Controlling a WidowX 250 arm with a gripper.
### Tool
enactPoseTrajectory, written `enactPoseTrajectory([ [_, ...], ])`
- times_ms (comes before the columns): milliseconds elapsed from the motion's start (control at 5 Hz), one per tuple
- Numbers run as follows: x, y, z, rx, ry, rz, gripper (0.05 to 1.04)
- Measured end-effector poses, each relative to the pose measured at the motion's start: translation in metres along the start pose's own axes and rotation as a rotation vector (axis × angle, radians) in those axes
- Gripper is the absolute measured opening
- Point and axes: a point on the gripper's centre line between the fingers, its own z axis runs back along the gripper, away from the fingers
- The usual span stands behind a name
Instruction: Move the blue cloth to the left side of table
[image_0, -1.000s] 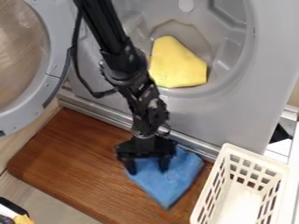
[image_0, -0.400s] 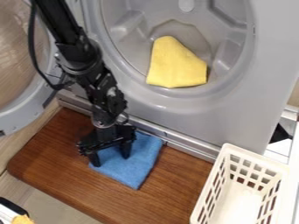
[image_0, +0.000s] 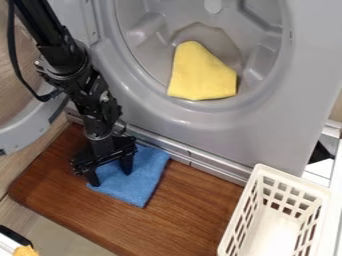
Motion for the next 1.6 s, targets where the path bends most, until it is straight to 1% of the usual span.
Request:
enactPoseTrajectory([
  [400, -0.001, 0.002, 0.003, 0.03, 0.034, -0.033, 0.999],
  [600, -0.005, -0.002, 0.014, 0.028, 0.02, -0.074, 0.999],
  [800, -0.004, -0.018, 0.033, -0.005, -0.024, -0.129, 0.999],
  [1000, -0.007, -0.026, 0.051, -0.034, -0.058, -0.169, 0.999],
  [1400, -0.006, -0.028, 0.09, -0.103, -0.125, -0.16, 0.999],
  [1600, -0.007, -0.028, 0.09, -0.103, -0.124, -0.165, 0.999],
])
